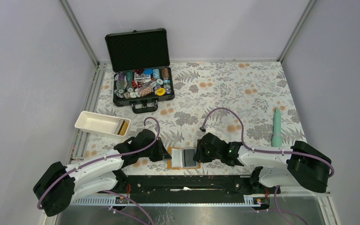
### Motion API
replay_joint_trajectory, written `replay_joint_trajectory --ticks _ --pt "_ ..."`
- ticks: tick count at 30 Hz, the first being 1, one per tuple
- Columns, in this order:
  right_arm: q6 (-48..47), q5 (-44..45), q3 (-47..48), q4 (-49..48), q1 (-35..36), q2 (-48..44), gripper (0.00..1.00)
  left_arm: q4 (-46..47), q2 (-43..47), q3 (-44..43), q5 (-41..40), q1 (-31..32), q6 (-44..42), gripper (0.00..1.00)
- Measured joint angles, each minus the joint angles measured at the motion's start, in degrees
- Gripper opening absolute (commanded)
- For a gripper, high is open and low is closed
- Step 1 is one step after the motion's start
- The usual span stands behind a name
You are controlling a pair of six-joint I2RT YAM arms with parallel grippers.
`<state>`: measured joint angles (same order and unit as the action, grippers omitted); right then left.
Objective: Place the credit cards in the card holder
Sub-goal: Insert the credit card into the card holder.
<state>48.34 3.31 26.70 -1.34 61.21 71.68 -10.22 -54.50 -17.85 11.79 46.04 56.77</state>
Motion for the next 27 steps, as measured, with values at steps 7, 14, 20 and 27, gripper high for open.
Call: replay_joint_trajectory --ticks 7,14,20,27 --pt "0.61 -0.04 -0.09 -1.11 0.0 1.46 0.25 -0.02 0.0 0.0 0.0 0.04 -0.02 0.01" --pt "1.07 -1.03 -0.09 -2.54 0.0 2.43 0.24 -0.09 0.0 -0.02 0.0 0.04 -0.04 0.0" --pt "1.31 -2.19 -0.26 -3.85 0.0 2.62 0.22 -0.17 0.0 -0.02 0.0 0.04 -0.07 0.0" --pt "2.1 -4.33 -0.33 -5.42 0.0 -0.02 0.21 -0.22 0.0 -0.02 0.0 0.11 -0.24 0.0"
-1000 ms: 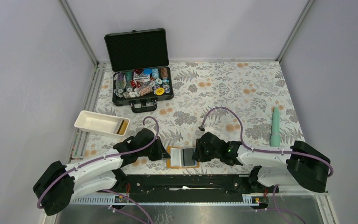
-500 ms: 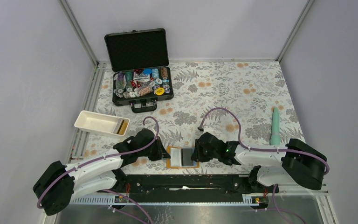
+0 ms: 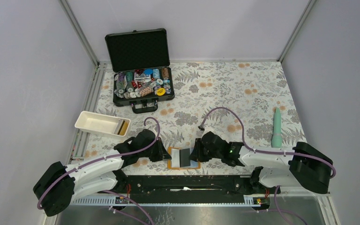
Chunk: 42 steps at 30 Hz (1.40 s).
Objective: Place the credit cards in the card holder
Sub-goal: Insert the credit card into the card holder.
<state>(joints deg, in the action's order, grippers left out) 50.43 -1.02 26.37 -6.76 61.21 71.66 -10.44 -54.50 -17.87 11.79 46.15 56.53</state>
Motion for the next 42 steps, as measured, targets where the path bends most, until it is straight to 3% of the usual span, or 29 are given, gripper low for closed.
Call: replay_joint_trajectory --ticks 22,27,35,38,42 --pt "0.24 -3.61 0.24 -6.4 0.48 0.74 0.21 -0.2 -0.04 -0.44 0.0 0.11 -0.2 0.0" --pt "-0.7 -3.15 3.08 -6.34 2.78 4.33 0.26 -0.15 -0.76 -0.74 0.0 0.22 -0.26 0.0" --pt "-2.71 -1.6 9.84 -5.6 7.34 10.4 0.42 1.25 -3.06 -0.76 0.24 0.28 -0.61 0.01" --pt "-3.17 -1.57 11.15 -5.53 8.22 12.31 0.45 1.36 -3.43 -0.85 0.2 0.26 -0.76 0.11" --pt "-3.39 -1.16 11.28 -4.96 8.57 12.48 0.49 -0.63 -2.27 -1.64 -1.18 0.28 -1.75 0.39"
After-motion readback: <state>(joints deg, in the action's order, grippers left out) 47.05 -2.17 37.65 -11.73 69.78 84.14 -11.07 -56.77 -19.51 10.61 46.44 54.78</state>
